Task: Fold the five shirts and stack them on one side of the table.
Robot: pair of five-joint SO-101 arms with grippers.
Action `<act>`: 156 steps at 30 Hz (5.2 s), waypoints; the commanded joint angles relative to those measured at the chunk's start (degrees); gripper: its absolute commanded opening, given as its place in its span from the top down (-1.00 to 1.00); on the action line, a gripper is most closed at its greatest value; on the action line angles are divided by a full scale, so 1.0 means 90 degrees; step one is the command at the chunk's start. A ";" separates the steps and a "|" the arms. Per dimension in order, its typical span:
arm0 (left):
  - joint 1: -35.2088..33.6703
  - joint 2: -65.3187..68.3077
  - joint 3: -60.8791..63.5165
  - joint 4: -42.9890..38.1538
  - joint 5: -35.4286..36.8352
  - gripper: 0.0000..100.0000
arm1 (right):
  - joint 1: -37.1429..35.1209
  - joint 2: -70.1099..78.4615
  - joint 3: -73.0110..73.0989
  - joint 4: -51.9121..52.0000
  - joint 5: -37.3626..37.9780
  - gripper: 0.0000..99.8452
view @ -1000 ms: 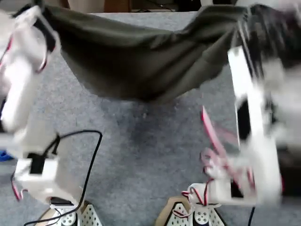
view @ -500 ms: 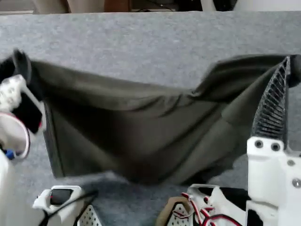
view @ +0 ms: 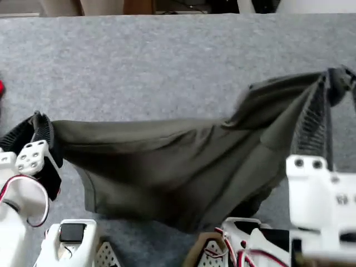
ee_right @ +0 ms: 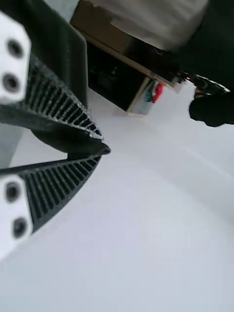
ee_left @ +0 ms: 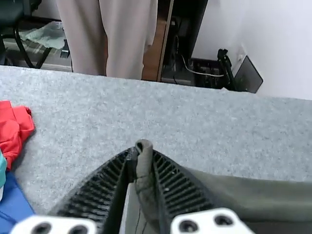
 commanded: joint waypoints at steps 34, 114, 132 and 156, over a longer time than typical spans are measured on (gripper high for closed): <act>-0.0654 -0.2261 -0.0029 -0.0156 0.0742 0.96 | 0.1099 -0.2877 0.2183 -0.3780 0.0508 0.99; -0.0821 0.3932 0.4161 -0.4464 -0.0606 0.96 | -0.0542 0.0112 0.8386 -0.1348 0.1133 0.99; -0.0733 0.2242 0.7502 -0.5109 -0.0947 0.96 | -0.0132 -0.4586 1.5096 -0.2608 0.1368 0.99; -0.0811 0.2203 0.7951 -0.5265 -0.2032 0.96 | -0.0171 -0.6481 1.6991 -0.2315 0.2393 0.99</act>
